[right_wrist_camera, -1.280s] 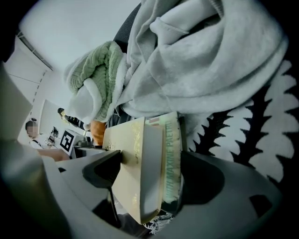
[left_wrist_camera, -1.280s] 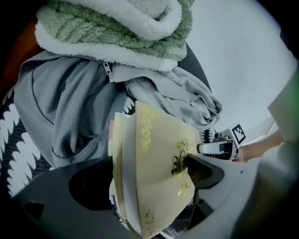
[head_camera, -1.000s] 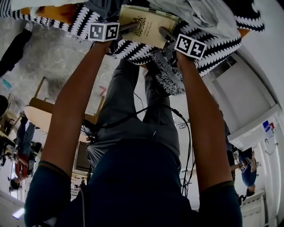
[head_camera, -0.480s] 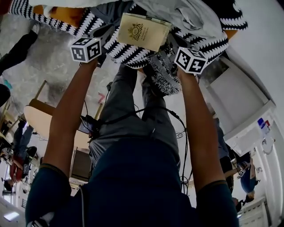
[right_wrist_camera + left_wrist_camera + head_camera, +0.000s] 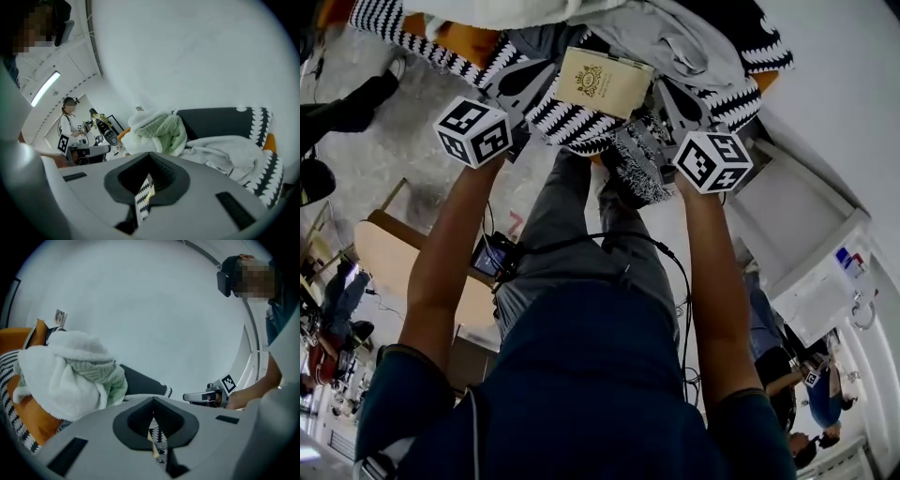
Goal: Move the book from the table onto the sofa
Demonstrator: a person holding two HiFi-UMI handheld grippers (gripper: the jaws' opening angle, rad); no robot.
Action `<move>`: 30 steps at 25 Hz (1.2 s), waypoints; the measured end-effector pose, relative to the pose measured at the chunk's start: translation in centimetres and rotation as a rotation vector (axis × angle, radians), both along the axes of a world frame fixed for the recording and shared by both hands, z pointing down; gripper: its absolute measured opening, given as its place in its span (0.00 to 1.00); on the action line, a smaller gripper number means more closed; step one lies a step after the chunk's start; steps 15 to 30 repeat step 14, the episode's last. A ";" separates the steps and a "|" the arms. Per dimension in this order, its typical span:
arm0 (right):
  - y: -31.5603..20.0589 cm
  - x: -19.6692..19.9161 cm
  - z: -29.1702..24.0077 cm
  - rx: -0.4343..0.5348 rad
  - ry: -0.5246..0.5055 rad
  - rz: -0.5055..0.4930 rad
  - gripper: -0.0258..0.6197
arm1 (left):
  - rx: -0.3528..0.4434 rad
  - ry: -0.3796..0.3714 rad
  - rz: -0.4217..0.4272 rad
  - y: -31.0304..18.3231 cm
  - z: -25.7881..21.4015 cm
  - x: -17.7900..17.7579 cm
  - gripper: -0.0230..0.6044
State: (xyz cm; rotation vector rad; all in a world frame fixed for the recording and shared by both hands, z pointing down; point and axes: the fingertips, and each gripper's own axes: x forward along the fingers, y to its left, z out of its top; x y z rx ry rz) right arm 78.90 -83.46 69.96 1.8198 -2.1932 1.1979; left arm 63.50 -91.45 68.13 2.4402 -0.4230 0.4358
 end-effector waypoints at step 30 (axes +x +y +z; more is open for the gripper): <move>5.2 -0.9 -14.0 0.184 -0.004 -0.029 0.06 | 0.153 0.094 -0.011 4.8 -14.2 -0.2 0.04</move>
